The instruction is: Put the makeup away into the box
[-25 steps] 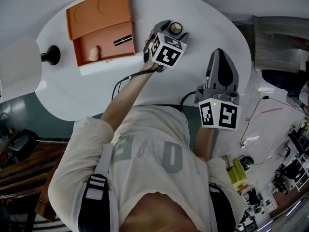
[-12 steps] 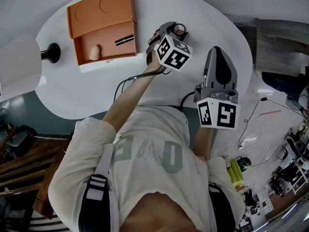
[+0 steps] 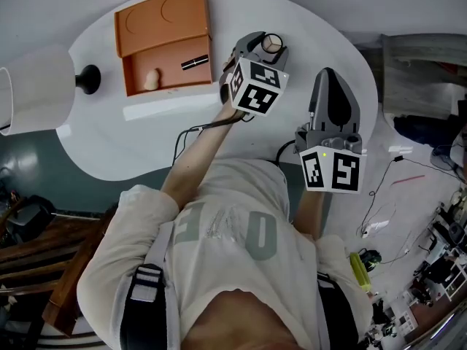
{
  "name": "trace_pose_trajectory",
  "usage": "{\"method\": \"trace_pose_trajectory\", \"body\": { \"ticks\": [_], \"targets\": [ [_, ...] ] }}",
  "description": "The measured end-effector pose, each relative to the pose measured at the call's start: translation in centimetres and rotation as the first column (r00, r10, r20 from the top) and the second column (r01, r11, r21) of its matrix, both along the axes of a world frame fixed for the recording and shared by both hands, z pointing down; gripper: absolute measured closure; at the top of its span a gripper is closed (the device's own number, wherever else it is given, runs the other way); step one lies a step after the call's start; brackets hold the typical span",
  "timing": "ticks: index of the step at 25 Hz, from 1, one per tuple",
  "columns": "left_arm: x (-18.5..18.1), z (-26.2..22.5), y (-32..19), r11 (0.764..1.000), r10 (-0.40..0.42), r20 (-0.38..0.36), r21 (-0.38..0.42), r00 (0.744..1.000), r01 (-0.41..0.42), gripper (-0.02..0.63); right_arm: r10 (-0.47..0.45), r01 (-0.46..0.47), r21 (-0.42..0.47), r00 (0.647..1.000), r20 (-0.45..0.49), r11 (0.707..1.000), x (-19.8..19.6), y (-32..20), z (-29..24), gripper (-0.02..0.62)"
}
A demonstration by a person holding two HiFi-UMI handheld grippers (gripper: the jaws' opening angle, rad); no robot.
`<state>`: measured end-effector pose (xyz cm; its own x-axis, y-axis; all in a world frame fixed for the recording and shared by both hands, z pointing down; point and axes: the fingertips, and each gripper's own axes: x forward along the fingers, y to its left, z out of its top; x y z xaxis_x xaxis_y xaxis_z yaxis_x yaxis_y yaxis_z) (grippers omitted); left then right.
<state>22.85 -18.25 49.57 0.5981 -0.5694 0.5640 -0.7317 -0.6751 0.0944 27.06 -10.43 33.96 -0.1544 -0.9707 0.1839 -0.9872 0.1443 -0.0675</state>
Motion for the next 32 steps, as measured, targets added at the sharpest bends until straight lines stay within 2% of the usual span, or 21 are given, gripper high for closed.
{"method": "trace_pose_trajectory", "body": {
  "ticks": [2,4,9,15,19,22,24,32],
  "targets": [
    [-1.5,-5.4,-0.1,0.995,-0.037,-0.077,0.091,0.996,0.044,0.368,-0.024,0.024,0.058,1.000,0.001,0.998,-0.9,-0.3,-2.0,0.591],
    [-3.4,-10.7,0.2,0.980,-0.060,-0.133,0.183,0.989,0.084,0.368,-0.065,0.064,0.111,0.998,0.001,0.992,-2.3,-0.6,-4.2,0.591],
    [-9.9,-20.3,3.3,0.915,-0.138,-0.182,0.352,0.974,0.196,0.368,-0.208,0.197,0.194,0.977,0.039,0.961,-7.3,0.1,-8.2,0.591],
    [-17.9,-23.4,6.2,0.853,-0.277,-0.202,0.398,0.939,0.337,0.368,-0.362,0.343,0.249,0.931,0.035,0.906,-14.8,1.8,-10.7,0.591],
    [-21.2,-23.4,7.2,0.832,-0.333,-0.197,0.400,0.922,0.385,0.368,-0.426,0.404,0.261,0.904,0.032,0.877,-18.3,2.5,-11.1,0.591],
    [-22.1,-22.8,7.6,0.831,-0.347,-0.186,0.393,0.919,0.393,0.368,-0.441,0.418,0.259,0.896,0.038,0.871,-19.1,2.7,-11.0,0.591],
    [-22.5,-21.3,7.2,0.843,-0.360,-0.174,0.361,0.916,0.400,0.368,-0.441,0.418,0.252,0.897,0.038,0.873,-19.2,2.7,-10.8,0.591],
    [-24.7,-10.0,2.9,0.895,-0.424,-0.036,0.137,0.905,0.425,0.370,-0.408,0.396,0.169,0.912,0.036,0.902,-18.4,1.3,-8.2,0.591]
  ]
}}
